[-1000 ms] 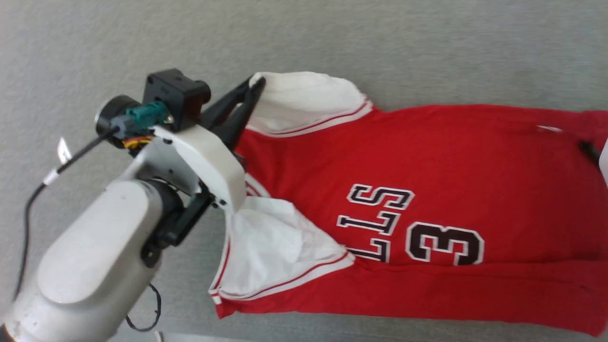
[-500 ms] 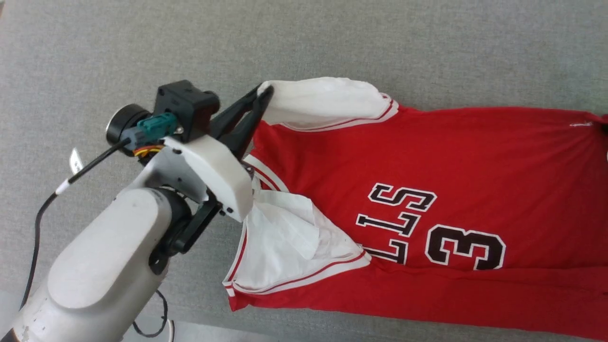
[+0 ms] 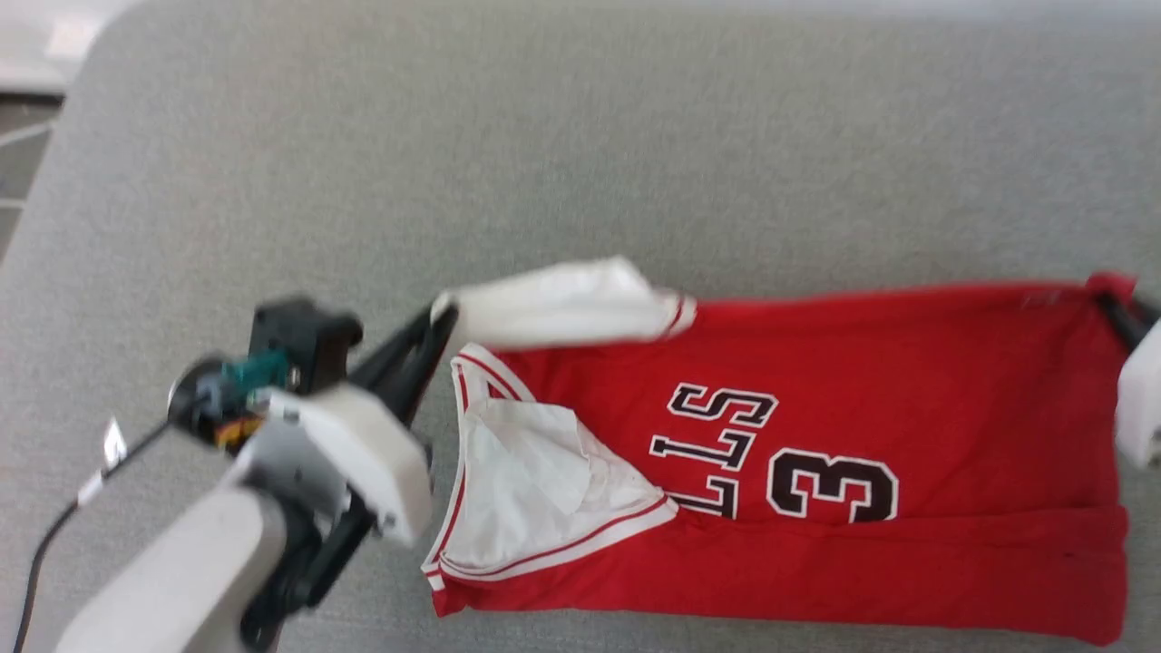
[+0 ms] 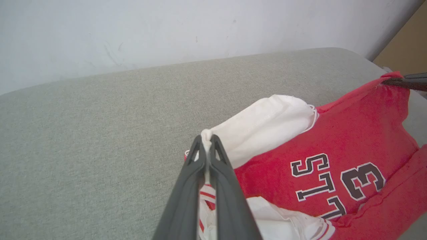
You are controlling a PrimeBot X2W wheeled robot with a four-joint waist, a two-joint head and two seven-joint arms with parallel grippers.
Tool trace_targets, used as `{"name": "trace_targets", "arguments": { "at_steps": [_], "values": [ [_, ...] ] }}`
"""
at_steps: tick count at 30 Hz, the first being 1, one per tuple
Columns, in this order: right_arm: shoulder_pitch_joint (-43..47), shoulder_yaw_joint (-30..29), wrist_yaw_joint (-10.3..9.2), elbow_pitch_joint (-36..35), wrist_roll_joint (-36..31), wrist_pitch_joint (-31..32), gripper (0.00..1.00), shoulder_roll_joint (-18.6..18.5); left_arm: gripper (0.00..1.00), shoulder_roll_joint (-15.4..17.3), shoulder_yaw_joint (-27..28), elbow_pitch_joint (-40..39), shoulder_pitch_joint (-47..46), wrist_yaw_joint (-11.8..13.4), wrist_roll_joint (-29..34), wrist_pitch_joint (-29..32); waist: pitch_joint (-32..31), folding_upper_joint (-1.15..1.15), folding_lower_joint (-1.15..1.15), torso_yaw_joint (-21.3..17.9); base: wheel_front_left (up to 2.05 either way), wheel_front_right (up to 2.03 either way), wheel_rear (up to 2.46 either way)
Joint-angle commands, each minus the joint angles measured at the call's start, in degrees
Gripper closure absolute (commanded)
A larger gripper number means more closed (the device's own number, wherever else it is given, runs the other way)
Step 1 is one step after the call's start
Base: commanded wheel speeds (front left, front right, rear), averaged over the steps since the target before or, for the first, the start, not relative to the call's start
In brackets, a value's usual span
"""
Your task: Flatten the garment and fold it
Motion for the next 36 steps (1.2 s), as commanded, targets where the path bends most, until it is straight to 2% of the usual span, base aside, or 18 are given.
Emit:
{"name": "trace_targets", "arguments": {
  "at_steps": [1, 6, 11, 20, 28, 29, 30, 31, 36],
  "values": [
    [4.21, -1.66, -0.12, -1.78, 0.21, -1.04, 1.00, 1.12, 1.00, 1.12, 0.23, -1.14, 3.32, 1.00, -1.01, 0.03, -4.90, 0.00, 0.00, -1.35, 0.00, 0.00, 0.00],
    [13.50, -6.42, -0.12, -7.12, -0.98, -1.79, 1.00, 3.85, 1.00, 3.43, 0.27, -3.36, 10.59, 2.92, -3.55, 0.71, -6.40, 0.00, 0.00, -1.73, 0.00, 0.00, 0.00],
    [21.34, -8.60, -0.12, -12.20, -2.25, 2.20, 1.00, 5.98, 1.00, 4.85, -1.45, -3.72, 15.90, 3.35, -5.09, 2.12, -6.69, 0.00, 0.00, -1.96, 0.00, 0.00, 0.00],
    [26.52, -9.06, -0.12, -14.89, -4.39, 7.32, 1.00, 5.84, 1.00, 4.03, -5.65, 2.55, 17.21, 0.77, -4.05, 2.98, -6.06, 0.00, 0.00, -2.35, 0.00, 0.00, 0.00],
    [26.23, -5.56, -0.12, -13.40, -4.73, 8.83, 1.00, 4.35, 1.00, 1.45, -8.06, 11.20, 14.67, -2.41, -2.03, 1.03, -5.51, 0.00, 0.00, -2.75, 0.00, 0.00, 0.00],
    [26.03, -5.27, -0.12, -13.11, -4.69, 8.81, 0.77, 4.23, 1.00, 1.13, -8.26, 12.00, 14.39, -2.79, -1.92, 0.77, -5.57, 0.00, 0.00, -2.79, 0.00, 0.00, 0.00],
    [25.87, -5.29, -0.12, -12.74, -4.32, 8.78, 0.00, 4.35, 0.54, 0.76, -8.33, 12.71, 14.14, -3.10, -1.91, 0.38, -5.70, 0.00, 0.00, -2.82, 0.00, 0.00, 0.00],
    [25.60, -5.36, -0.12, -12.78, -4.05, 8.31, 0.00, 4.43, 0.00, 0.38, -8.29, 13.31, 13.86, -3.31, -1.85, -0.19, -5.87, 0.00, 0.00, -2.84, 0.00, 0.00, 0.00],
    [24.90, -7.59, -0.12, -14.64, -1.87, 7.50, 0.00, 5.23, 0.00, -1.45, -6.64, 14.66, 12.78, -3.20, -1.62, -5.11, -8.02, 0.00, 0.00, -2.95, 0.00, 0.00, 0.00]
  ]
}}
